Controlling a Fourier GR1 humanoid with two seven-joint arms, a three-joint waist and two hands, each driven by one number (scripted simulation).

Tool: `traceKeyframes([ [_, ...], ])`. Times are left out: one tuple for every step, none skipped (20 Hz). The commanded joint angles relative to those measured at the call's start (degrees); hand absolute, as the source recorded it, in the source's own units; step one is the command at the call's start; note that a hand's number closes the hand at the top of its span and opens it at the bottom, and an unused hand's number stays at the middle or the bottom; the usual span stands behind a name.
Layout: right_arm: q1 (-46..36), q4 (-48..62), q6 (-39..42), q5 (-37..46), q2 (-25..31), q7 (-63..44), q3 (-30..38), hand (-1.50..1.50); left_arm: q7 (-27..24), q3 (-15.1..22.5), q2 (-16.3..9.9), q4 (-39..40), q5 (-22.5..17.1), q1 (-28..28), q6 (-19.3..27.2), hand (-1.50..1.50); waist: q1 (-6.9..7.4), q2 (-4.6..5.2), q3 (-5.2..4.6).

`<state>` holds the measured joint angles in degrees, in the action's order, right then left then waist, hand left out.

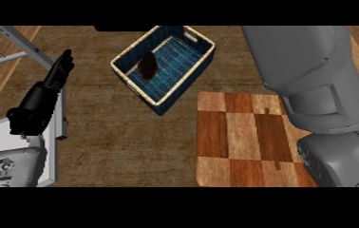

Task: Pick the croissant from the cutting board and place it in the basket

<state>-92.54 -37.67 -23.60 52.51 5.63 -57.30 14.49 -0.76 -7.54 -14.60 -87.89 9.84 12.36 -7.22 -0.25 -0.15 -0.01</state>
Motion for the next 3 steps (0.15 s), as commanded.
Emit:
traceKeyframes([
  [4.8, -6.7, -5.4, 1.9, 3.2, -4.2, 0.5, -1.50, 0.6, -0.1, -0.2, -3.2, 0.2, -3.0, 0.1, 0.00, -0.90, -0.82, 0.10],
  [5.7, -8.1, -7.2, 2.8, 2.3, -5.2, 0.4, -1.50, -2.1, -0.6, 0.1, -0.3, 0.4, -2.6, 0.6, 0.00, -1.09, -0.52, 0.03],
  [7.4, -11.3, -3.7, 2.0, 5.1, -4.2, 1.0, -1.50, 0.3, 0.7, 0.8, -2.4, 1.0, -3.2, 0.9, 0.00, -2.16, -1.10, 0.14],
])
